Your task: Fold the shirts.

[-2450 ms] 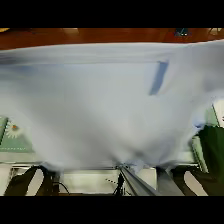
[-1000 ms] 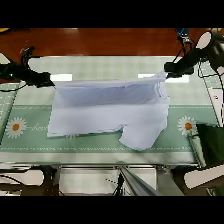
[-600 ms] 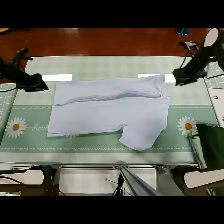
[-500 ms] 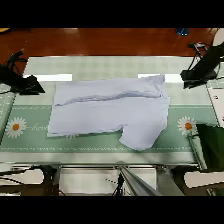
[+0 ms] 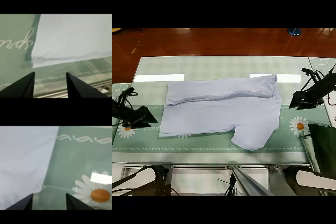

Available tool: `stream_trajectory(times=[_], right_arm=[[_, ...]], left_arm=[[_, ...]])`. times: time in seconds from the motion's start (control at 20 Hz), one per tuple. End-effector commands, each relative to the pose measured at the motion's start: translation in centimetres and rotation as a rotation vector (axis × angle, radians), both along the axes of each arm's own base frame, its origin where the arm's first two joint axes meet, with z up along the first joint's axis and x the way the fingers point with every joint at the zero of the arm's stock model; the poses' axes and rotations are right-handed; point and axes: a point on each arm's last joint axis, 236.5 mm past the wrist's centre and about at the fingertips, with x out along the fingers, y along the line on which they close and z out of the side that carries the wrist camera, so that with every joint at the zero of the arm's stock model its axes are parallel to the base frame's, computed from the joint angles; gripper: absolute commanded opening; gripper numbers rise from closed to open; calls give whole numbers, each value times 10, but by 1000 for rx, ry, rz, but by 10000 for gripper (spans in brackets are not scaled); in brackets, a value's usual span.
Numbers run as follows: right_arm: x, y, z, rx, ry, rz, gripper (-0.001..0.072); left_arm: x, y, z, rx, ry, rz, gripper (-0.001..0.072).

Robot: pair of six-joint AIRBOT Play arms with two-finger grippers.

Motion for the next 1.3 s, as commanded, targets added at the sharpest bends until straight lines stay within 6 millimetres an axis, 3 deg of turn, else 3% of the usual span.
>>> stream_trajectory(times=[0.0,0.3,0.45,0.6,0.75,0.8,0.9,0.95,1.15,1.25], right_arm=[[29,26,-4,128,-175,-41,498],[54,38,7,187,-286,-57,497],[55,37,7,185,-290,-57,496],[54,38,7,186,-287,-56,495],[52,39,8,193,-277,-53,495],[49,40,9,197,-270,-49,495],[47,38,14,183,-279,-39,495],[45,33,16,151,-286,-26,495],[13,-25,6,-4,-205,-85,476],[-15,-32,-9,50,-121,-174,478]], left_arm=[[-24,6,-18,-10,3,60,556],[-19,13,-43,27,-29,80,568],[-16,0,-58,3,-15,70,568],[4,-26,-63,-74,-50,95,565],[6,-48,-71,-110,-25,49,495],[2,-56,-74,-123,-3,24,420],[-5,-64,-76,-145,34,-4,65],[-6,-64,-75,-148,38,-7,25],[-12,-63,-69,-175,52,-13,25],[-15,-65,-65,-192,47,-38,25]])
